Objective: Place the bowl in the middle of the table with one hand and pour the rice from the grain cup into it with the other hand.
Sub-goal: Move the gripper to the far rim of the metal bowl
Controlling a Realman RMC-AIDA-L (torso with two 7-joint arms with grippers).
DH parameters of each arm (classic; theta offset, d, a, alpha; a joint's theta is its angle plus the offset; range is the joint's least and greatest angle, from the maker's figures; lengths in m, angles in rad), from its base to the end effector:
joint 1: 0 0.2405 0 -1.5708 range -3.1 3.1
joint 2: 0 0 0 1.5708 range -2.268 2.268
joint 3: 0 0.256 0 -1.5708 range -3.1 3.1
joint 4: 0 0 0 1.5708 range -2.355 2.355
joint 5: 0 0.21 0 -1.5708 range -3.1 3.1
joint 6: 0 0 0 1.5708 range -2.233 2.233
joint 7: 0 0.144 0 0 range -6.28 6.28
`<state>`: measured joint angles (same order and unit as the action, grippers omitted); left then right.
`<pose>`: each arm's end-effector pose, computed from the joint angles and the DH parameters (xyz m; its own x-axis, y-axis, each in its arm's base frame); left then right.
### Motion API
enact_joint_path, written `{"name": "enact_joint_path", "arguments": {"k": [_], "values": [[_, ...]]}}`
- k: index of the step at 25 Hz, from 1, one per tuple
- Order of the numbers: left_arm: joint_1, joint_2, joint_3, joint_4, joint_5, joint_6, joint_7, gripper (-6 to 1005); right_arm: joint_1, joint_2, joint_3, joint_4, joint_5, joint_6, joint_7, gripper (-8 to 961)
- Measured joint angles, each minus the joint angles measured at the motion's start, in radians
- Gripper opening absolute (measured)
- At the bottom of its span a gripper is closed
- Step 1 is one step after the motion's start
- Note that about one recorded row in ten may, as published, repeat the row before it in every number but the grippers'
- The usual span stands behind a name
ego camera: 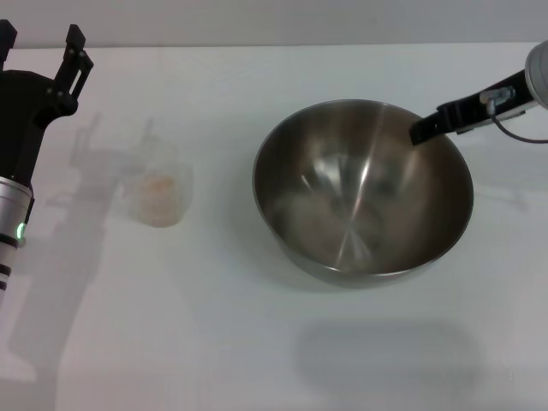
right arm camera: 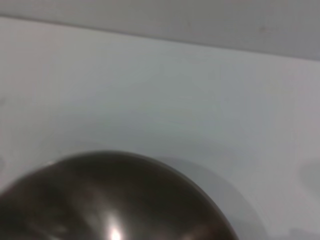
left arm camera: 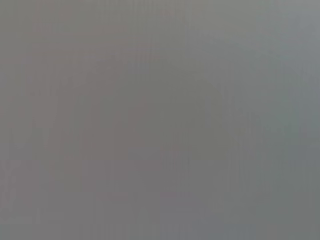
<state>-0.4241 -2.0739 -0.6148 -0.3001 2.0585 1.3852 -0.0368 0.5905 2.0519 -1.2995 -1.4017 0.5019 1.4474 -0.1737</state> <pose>-0.2794 0.3226 -0.0147 0.6344 -0.2761 0.7220 0.6968 -0.2001 -0.6888 0.1838 0.3813 0.0368 0.4962 -0.8520 -0.1672 -0.7655 -0.3385 -0.5472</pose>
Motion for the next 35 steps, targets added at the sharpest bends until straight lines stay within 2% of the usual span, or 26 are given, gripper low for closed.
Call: {"name": "enact_joint_path", "arguments": {"k": [9, 12, 17, 22, 35], "values": [[-0.007, 0.000, -0.002, 0.001, 0.000, 0.000, 0.000, 831, 0.048, 0.009, 0.007, 0.148, -0.011, -0.009, -0.059, 689], [-0.010, 0.000, -0.004, 0.001, 0.000, -0.001, 0.000, 831, 0.055, 0.011, 0.002, 0.163, -0.016, -0.014, -0.062, 689], [-0.010, 0.000, -0.014, 0.001, 0.000, -0.004, 0.000, 830, 0.046, 0.020, 0.002, 0.140, -0.019, -0.015, -0.088, 620], [-0.010, 0.000, -0.014, 0.001, 0.000, -0.006, 0.000, 832, 0.052, 0.021, 0.000, 0.156, -0.022, -0.015, -0.103, 386], [-0.012, 0.000, -0.016, -0.001, 0.000, -0.006, 0.000, 831, 0.044, 0.022, -0.002, 0.143, -0.022, -0.020, -0.129, 124]]}}
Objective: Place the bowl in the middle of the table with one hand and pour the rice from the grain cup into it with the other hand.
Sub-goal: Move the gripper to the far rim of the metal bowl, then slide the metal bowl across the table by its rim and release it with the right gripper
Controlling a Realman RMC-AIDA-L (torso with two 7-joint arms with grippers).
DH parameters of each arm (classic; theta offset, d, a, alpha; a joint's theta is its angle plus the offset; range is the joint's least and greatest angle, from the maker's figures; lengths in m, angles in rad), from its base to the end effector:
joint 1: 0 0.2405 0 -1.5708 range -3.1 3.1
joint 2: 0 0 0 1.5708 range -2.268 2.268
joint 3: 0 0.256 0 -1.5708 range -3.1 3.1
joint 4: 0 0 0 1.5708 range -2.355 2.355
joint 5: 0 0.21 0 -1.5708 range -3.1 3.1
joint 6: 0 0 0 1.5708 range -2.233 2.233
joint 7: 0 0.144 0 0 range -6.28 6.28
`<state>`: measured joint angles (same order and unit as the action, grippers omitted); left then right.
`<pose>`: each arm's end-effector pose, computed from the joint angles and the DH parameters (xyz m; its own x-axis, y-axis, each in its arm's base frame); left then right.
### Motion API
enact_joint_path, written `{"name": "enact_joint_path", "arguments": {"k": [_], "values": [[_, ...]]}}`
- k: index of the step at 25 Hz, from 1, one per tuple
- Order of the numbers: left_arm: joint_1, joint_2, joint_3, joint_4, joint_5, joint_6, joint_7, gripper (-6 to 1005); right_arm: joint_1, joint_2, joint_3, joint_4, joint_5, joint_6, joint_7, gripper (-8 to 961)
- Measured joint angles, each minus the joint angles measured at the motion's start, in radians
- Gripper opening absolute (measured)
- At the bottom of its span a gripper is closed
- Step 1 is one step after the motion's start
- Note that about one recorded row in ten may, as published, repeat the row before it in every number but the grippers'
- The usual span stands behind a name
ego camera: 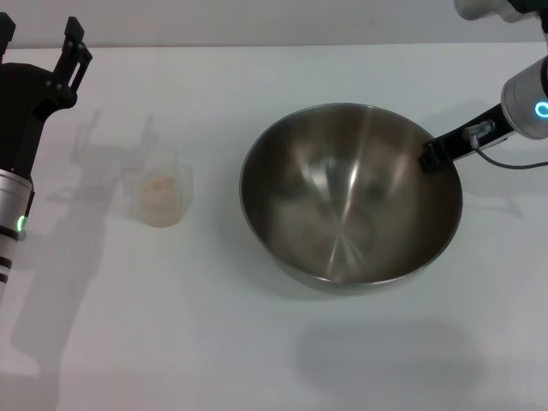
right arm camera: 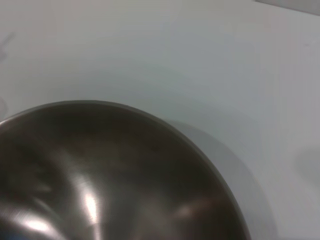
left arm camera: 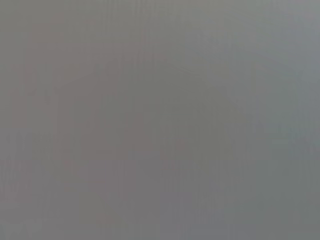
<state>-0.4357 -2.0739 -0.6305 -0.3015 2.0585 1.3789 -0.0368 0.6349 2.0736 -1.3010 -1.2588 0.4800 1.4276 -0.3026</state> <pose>-0.2769 0.3272 -0.0129 0.6302 -0.2821 0.7234 0.7007 -0.1947 -0.6863 0.1958 0.3823 0.0117 0.5343 -0.8445 -0.0372 -0.7219 -0.4329 -0.5398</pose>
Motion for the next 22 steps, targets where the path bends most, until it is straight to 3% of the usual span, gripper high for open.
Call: {"name": "enact_joint_path", "arguments": {"k": [3, 12, 22], "values": [[0.000, 0.000, 0.000, -0.001, 0.000, 0.000, 0.000, 830, 0.000, 0.000, 0.001, -0.011, 0.001, 0.000, -0.002, 36], [0.000, -0.002, 0.000, -0.004, 0.000, 0.000, 0.000, 830, -0.012, 0.004, 0.003, -0.107, 0.019, -0.019, 0.000, 21], [0.000, -0.002, 0.000, -0.005, 0.000, 0.003, 0.000, 831, -0.014, 0.005, -0.022, -0.100, 0.137, -0.073, -0.022, 24]]}}
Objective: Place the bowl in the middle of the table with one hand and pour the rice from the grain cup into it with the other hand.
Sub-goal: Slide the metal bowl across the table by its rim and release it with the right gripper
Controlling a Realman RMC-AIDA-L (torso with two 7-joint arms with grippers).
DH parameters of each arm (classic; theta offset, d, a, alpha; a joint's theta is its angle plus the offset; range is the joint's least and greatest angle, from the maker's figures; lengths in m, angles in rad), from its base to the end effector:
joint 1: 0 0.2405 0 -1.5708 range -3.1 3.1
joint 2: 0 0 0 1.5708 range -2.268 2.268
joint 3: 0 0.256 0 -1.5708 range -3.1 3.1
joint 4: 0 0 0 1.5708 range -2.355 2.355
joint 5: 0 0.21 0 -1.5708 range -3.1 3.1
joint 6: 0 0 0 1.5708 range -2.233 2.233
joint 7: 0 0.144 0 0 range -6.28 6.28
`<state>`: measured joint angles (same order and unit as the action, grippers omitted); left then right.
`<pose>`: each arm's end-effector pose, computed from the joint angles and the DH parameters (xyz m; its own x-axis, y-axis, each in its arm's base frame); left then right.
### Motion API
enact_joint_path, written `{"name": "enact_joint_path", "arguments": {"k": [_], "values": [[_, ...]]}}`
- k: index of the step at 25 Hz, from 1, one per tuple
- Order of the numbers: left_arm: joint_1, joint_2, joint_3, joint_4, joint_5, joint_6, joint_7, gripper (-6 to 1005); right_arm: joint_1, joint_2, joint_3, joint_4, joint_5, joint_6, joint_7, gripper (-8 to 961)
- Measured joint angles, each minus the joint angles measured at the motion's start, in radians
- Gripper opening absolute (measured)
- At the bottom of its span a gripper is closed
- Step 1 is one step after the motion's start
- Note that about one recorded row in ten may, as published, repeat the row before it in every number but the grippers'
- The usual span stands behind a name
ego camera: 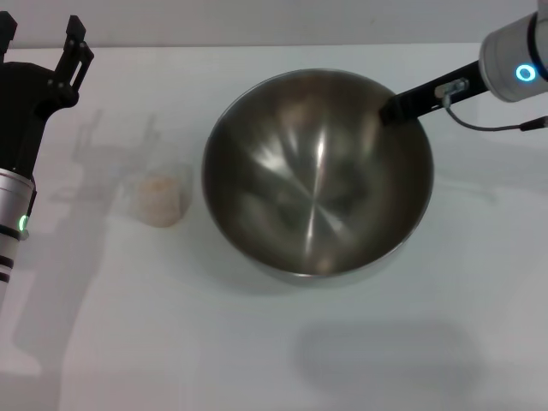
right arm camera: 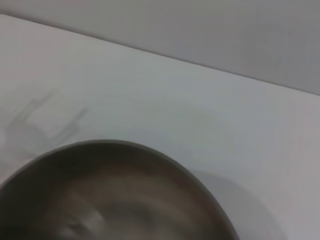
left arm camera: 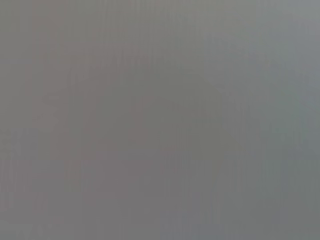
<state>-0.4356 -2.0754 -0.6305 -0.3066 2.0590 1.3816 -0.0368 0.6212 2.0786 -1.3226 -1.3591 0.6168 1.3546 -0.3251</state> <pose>-0.2751 0.3270 -0.0137 0.6245 -0.2855 0.7270 0.7039 -0.1977 -0.6822 0.1560 0.3883 0.0133 0.6376 -0.7533 -0.1611 -0.7221 -0.5116 -0.4657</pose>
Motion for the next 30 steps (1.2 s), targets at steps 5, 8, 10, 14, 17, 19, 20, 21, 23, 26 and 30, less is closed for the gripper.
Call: {"name": "enact_joint_path", "arguments": {"k": [5, 8, 10, 14, 17, 19, 20, 21, 23, 26, 30], "values": [[0.000, 0.000, 0.000, 0.000, 0.002, 0.001, 0.000, 832, 0.007, 0.000, -0.014, 0.058, 0.053, -0.019, -0.017, 26], [0.001, 0.000, 0.000, 0.000, 0.005, 0.002, 0.000, 832, 0.011, 0.000, -0.024, 0.083, 0.055, -0.030, -0.017, 28], [0.002, 0.000, 0.000, -0.001, 0.005, 0.003, 0.000, 832, 0.018, 0.000, -0.028, 0.114, 0.056, -0.039, -0.017, 29], [0.003, 0.000, 0.000, -0.002, 0.006, 0.004, 0.000, 831, 0.025, 0.000, -0.029, 0.138, 0.055, -0.040, -0.017, 30], [0.005, 0.000, 0.001, -0.002, 0.007, 0.004, 0.000, 831, 0.031, 0.000, -0.040, 0.157, 0.050, -0.041, -0.017, 32], [0.005, 0.000, 0.001, -0.002, 0.007, 0.004, 0.000, 830, 0.033, 0.000, -0.044, 0.163, 0.050, -0.043, -0.017, 33], [0.006, 0.000, 0.003, -0.002, 0.007, 0.004, 0.000, 830, 0.034, 0.000, -0.045, 0.165, 0.049, -0.043, -0.017, 33], [0.006, 0.000, 0.003, -0.002, 0.007, 0.004, 0.000, 830, 0.034, 0.000, -0.045, 0.165, 0.049, -0.043, -0.017, 66], [0.006, 0.000, 0.004, -0.002, 0.007, 0.004, 0.000, 831, 0.035, 0.000, -0.045, 0.165, 0.047, -0.043, -0.017, 131], [0.008, 0.000, 0.005, -0.002, 0.007, 0.004, 0.000, 832, 0.033, 0.000, -0.047, 0.158, 0.046, -0.043, -0.017, 218], [0.011, 0.000, 0.008, -0.003, 0.007, 0.004, 0.000, 831, 0.025, 0.000, -0.064, 0.089, 0.023, -0.046, -0.012, 308]]}}
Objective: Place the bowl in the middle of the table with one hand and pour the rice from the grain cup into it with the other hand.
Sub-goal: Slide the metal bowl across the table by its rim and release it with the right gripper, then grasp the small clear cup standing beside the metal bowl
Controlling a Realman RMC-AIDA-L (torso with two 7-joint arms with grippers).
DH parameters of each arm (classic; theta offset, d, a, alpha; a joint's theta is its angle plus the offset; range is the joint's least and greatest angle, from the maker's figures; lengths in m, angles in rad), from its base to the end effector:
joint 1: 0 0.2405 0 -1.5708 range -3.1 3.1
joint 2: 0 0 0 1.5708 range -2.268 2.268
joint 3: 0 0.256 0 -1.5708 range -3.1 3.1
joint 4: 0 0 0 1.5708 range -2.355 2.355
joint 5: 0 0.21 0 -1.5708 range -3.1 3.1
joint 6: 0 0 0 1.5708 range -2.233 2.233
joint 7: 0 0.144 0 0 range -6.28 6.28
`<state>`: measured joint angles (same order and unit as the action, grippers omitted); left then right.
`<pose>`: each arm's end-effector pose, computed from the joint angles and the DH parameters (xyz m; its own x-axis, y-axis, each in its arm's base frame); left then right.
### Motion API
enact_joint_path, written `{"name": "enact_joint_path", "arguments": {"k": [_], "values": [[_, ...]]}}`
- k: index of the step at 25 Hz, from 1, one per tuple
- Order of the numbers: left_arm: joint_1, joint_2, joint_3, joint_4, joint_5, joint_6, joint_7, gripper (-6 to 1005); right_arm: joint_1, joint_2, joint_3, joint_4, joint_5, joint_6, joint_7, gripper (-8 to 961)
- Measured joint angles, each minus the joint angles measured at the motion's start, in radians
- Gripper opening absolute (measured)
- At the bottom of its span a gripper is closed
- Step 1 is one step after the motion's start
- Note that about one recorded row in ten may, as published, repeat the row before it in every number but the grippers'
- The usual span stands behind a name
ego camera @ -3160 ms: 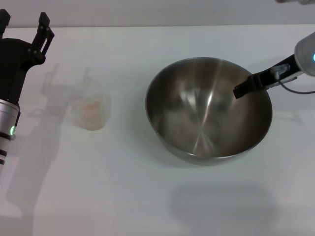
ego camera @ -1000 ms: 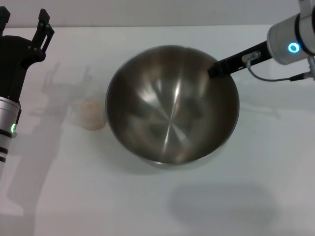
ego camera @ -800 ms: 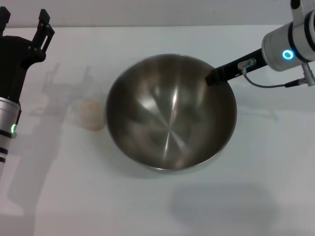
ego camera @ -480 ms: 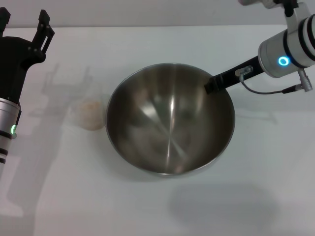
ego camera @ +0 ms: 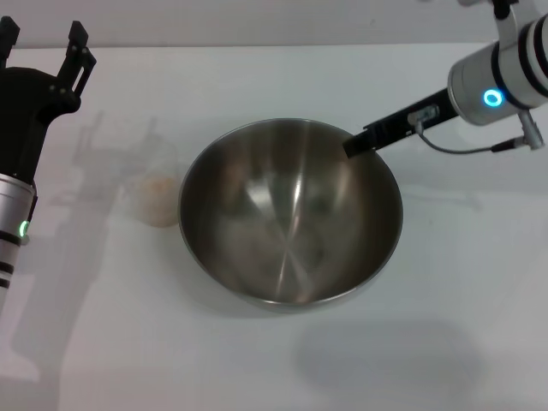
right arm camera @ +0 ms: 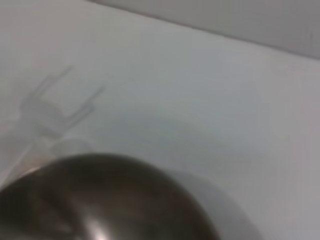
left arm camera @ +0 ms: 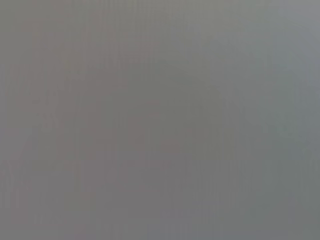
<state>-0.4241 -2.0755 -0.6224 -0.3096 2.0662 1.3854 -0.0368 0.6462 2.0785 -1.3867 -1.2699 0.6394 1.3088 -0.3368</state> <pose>-0.2766 0.3230 -0.0156 0.6261 -0.2804 0.7276 0.7016 -0.2044 -0.6826 0.1575 0.3879 -0.0102 0.6466 -0.7554 -0.1067 -0.7107 -0.5455 -0.4443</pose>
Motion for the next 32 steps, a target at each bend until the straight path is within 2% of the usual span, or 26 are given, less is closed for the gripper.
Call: {"name": "enact_joint_path", "arguments": {"k": [5, 9, 14, 15, 16, 17, 22, 23, 24, 25, 26, 29, 30, 31, 32], "values": [[0.006, -0.001, 0.001, 0.000, 0.000, 0.001, -0.002, 830, 0.001, 0.000, -0.027, -0.094, -0.025, -0.038, 0.003, 420], [0.011, -0.001, 0.001, 0.000, 0.000, 0.001, -0.003, 830, 0.002, 0.000, -0.054, -0.144, -0.052, -0.094, -0.001, 447], [0.016, -0.001, -0.001, -0.001, -0.001, 0.004, -0.016, 831, -0.042, 0.000, -0.147, -0.199, -0.120, -0.315, -0.020, 469], [0.017, -0.002, -0.002, -0.002, -0.001, 0.004, -0.019, 831, -0.091, 0.001, -0.201, -0.222, -0.151, -0.461, -0.037, 469], [0.018, -0.001, -0.003, -0.002, -0.001, 0.004, -0.022, 831, -0.091, 0.001, -0.201, -0.222, -0.151, -0.461, -0.037, 470], [0.018, -0.001, -0.003, -0.002, -0.001, 0.004, -0.023, 831, -0.114, 0.002, -0.228, -0.230, -0.164, -0.531, -0.041, 470], [0.020, 0.000, -0.006, -0.002, -0.007, 0.005, -0.028, 831, -0.248, 0.004, -0.364, -0.204, -0.217, -0.999, -0.045, 470], [0.020, 0.000, -0.006, -0.002, -0.007, 0.005, -0.028, 831, -0.290, 0.005, -0.407, -0.154, -0.218, -1.209, -0.045, 470], [0.020, 0.000, -0.007, -0.002, -0.007, 0.005, -0.028, 831, -0.290, 0.005, -0.407, -0.154, -0.218, -1.209, -0.045, 470], [0.020, 0.000, -0.007, -0.002, -0.007, 0.005, -0.028, 831, -0.320, 0.005, -0.446, -0.081, -0.218, -1.401, -0.043, 469], [0.020, 0.000, -0.007, -0.002, -0.007, 0.005, -0.028, 831, -0.320, 0.005, -0.446, -0.081, -0.218, -1.401, -0.043, 469], [0.019, 0.000, -0.007, -0.002, -0.008, 0.008, -0.029, 831, -0.341, 0.007, -0.493, 0.062, -0.214, -1.668, -0.010, 469], [0.018, 0.000, -0.007, -0.002, -0.008, 0.011, -0.029, 831, -0.343, 0.007, -0.523, 0.170, -0.214, -1.827, 0.025, 469], [0.018, 0.000, -0.007, -0.002, -0.007, 0.015, -0.029, 831, -0.343, 0.008, -0.538, 0.226, -0.214, -1.913, 0.047, 469], [0.018, 0.000, -0.007, -0.002, -0.007, 0.015, -0.029, 831, -0.343, 0.008, -0.538, 0.226, -0.214, -1.913, 0.047, 469]]}}
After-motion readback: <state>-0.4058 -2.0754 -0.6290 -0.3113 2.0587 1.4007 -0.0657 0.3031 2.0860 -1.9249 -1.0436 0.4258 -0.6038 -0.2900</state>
